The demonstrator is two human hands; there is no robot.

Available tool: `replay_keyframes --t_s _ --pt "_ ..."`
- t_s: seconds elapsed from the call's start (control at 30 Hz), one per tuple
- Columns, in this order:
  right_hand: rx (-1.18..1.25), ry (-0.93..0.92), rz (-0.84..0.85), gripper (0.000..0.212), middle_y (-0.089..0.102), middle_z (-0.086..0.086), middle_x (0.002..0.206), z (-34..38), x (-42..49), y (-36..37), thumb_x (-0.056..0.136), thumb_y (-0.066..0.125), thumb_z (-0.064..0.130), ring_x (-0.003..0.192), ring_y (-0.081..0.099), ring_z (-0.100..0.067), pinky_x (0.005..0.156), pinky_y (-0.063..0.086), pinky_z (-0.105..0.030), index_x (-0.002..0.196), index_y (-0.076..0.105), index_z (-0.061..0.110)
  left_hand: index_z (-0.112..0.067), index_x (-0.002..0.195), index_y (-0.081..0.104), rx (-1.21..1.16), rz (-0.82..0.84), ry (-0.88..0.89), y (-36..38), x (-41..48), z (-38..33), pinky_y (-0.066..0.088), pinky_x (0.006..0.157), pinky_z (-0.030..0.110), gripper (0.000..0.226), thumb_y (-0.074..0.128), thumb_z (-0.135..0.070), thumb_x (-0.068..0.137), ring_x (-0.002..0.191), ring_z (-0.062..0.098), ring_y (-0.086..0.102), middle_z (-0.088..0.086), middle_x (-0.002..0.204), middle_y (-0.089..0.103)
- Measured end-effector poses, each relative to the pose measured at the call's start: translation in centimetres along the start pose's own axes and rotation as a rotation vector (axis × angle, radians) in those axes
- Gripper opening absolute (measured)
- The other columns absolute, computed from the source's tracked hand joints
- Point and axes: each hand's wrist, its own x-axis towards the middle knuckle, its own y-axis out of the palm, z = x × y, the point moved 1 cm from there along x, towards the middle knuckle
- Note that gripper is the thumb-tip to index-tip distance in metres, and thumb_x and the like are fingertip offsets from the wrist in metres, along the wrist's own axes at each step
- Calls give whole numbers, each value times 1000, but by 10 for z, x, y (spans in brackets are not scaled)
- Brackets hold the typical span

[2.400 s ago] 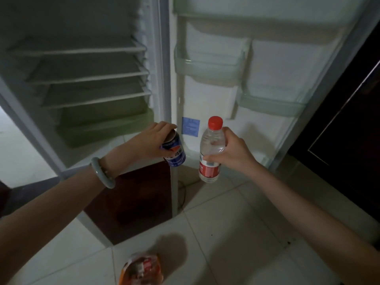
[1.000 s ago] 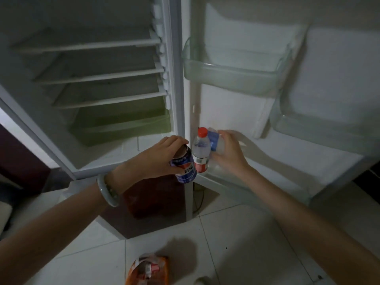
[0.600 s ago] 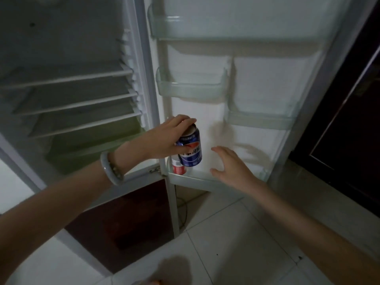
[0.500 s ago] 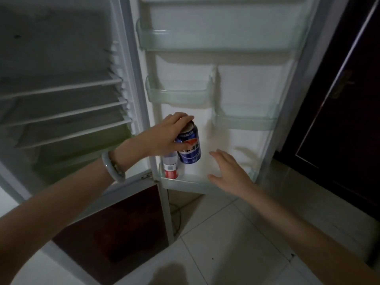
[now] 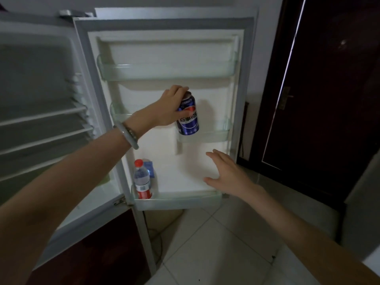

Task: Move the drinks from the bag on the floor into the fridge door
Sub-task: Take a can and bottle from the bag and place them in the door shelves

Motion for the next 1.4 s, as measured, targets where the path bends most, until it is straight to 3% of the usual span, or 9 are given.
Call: replay_keyframes --t_s 0.27,0.67,0.9,1.4 --pt "-40 7 15 75 9 0 158 -21 -12 -18 85 60 38 144 7 -16 113 19 -34 147 21 24 -5 140 27 43 17 -36 31 37 8 24 108 44 62 56 -26 90 128 38 28 18 144 29" --pt "-71 -2 79 68 14 -6 156 -52 -16 -18 89 58 34 143 9 -18 111 18 -29 145 26 16 -9 128 47 117 31 -151 64 59 20 28 106 50 62 67 -40 79 120 38 35 20 125 47" --pt "-75 -7 91 65 17 -7 155 -61 -12 -15 89 58 33 142 12 -21 111 20 -31 144 30 14 -3 122 51 187 -16 -107 72 53 23 39 96 49 64 70 -43 76 111 38 44 21 116 52" --pt "-55 -38 99 62 17 -8 155 -64 -5 -4 88 58 33 143 9 -19 113 20 -33 142 33 16 -16 132 46 226 69 -125 58 47 24 31 97 44 58 61 -44 84 118 33 45 12 130 52"
